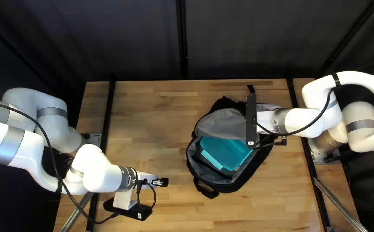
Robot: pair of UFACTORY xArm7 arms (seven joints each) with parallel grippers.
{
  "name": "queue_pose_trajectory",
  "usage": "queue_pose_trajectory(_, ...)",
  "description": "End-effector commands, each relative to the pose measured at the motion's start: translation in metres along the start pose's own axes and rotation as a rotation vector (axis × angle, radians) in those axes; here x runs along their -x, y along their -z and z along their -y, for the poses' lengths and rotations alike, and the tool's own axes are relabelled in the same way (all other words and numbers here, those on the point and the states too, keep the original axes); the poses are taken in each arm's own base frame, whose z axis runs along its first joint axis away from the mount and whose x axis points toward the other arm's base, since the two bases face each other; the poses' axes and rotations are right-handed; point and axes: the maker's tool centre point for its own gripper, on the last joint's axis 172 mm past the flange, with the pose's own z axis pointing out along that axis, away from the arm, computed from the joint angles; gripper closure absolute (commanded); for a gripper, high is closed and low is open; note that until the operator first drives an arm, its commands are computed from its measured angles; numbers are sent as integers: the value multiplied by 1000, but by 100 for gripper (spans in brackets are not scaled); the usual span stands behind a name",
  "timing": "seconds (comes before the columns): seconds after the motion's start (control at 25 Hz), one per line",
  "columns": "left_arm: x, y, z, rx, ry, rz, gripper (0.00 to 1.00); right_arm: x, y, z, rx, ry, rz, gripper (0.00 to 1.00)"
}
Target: Remove a lunch box from a kids backpack
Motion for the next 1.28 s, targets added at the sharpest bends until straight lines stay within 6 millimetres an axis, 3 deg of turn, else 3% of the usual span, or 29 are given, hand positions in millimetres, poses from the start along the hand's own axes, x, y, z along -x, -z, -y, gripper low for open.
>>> queue_pose_trajectory(0.04,0,0,0,0,0,0,0,8,-5,1,45,-86,6,100)
queue_pose_trajectory(0.32,0,0,0,0,0,0,0,16,-26,14,69,-202,-2,100)
queue_pose_trajectory(0.52,0,0,0,0,0,0,0,17,-29,16,65,-223,-8,100)
queue_pose_trajectory(0.6,11,4,8,17,41,-15,0,17,-29,16,65,-223,-8,100)
queue_pose_trajectory(0.88,17,-6,25,28,203,-60,0,17,-29,16,65,-223,-8,100)
queue_pose_trajectory(1.08,30,3,58,29,317,-58,0,17,-29,16,65,-223,-8,100)
queue_pose_trajectory(1.28,62,18,98,40,455,-54,0,17,-29,16,65,-223,-8,100)
